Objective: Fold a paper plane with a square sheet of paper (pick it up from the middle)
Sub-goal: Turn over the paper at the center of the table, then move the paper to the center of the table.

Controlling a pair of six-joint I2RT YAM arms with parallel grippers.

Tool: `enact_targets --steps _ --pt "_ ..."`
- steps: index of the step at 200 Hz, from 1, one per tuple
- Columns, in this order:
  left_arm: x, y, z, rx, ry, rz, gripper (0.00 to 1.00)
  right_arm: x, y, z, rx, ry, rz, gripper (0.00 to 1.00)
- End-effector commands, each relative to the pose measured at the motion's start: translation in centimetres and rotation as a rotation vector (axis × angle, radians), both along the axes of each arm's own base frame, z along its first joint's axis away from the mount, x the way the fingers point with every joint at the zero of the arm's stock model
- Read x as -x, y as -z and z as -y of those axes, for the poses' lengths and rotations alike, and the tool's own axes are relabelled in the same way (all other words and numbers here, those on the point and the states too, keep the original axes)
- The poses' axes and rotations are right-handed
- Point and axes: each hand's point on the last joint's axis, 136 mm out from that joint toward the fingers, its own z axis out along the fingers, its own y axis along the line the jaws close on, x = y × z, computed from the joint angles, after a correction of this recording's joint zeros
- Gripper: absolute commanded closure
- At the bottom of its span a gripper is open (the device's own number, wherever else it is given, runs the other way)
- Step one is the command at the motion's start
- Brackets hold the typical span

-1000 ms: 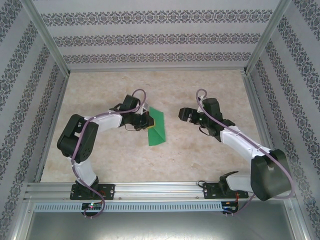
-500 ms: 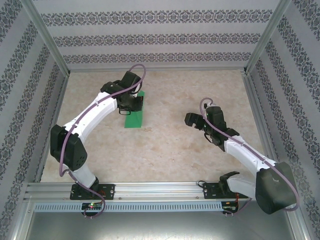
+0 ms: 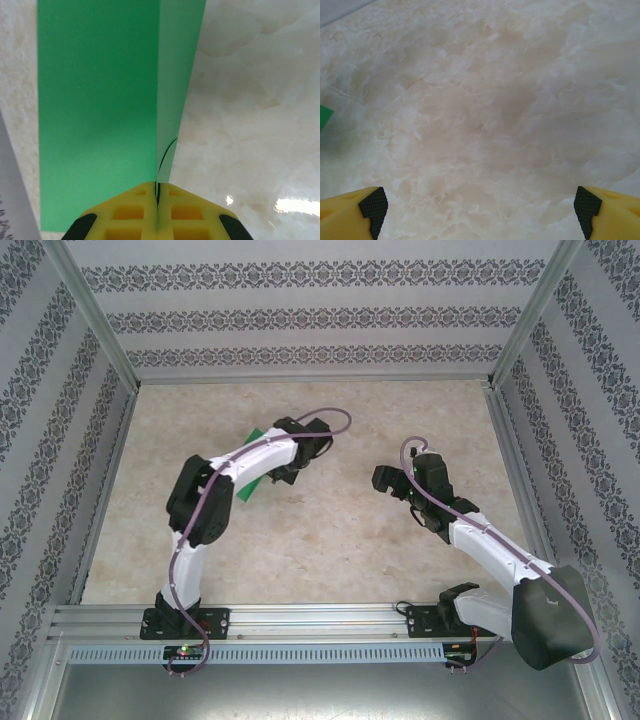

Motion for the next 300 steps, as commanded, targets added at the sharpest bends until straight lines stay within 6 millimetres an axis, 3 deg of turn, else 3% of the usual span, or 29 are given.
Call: enact_targets --steps 1,60,94,120,144,159,180,208,235,259,300 --pt "-0.1 -1.0 0.1 -0.133 0.029 0.044 0.96 -0.5 -0.2 0.4 0.001 0.032 0.004 0.02" --pt "1.4 3.7 4.0 -0.023 0.041 -0.042 0.93 -0.5 0.1 0.7 0.006 0.044 -0.013 0.02" --pt "1.6 4.2 5.4 0.07 0.031 -0.056 0.85 -0.5 0.2 0.8 0.003 0.052 -0.017 0.02" --pt "1.8 2.9 7.0 0.179 0.038 -0.065 0.64 -0.5 0.4 0.9 0.002 0.055 -0.023 0.02" --pt "2.1 -0.2 10.5 0.421 0.073 -0.052 0.48 -0.6 0.4 1.0 -0.002 0.062 -0.026 0.03" --pt "1.9 -2.4 12.1 0.56 0.096 -0.023 0.43 -0.7 0.6 0.9 -0.009 0.058 -0.031 0.02" --pt "1.1 -4.3 12.4 0.715 0.079 0.014 0.39 -0.9 1.3 -0.2 -0.03 0.011 -0.053 0.02" --pt "-0.4 -6.1 10.9 0.899 0.019 0.082 0.3 -1.4 1.9 -2.1 -0.041 -0.077 -0.082 0.03" --pt "-1.8 -6.8 6.0 0.999 -0.133 0.177 0.12 -1.3 1.3 -5.4 -0.033 -0.186 -0.085 0.05" --pt "-1.7 -6.2 0.6 1.03 -0.283 0.253 0.06 -0.9 0.6 -10.6 -0.023 -0.292 -0.083 0.06" --pt "1.1 -5.5 -7.2 0.988 -0.483 0.335 0.01 -0.4 0.6 -21.1 -0.057 -0.447 -0.124 0.11"
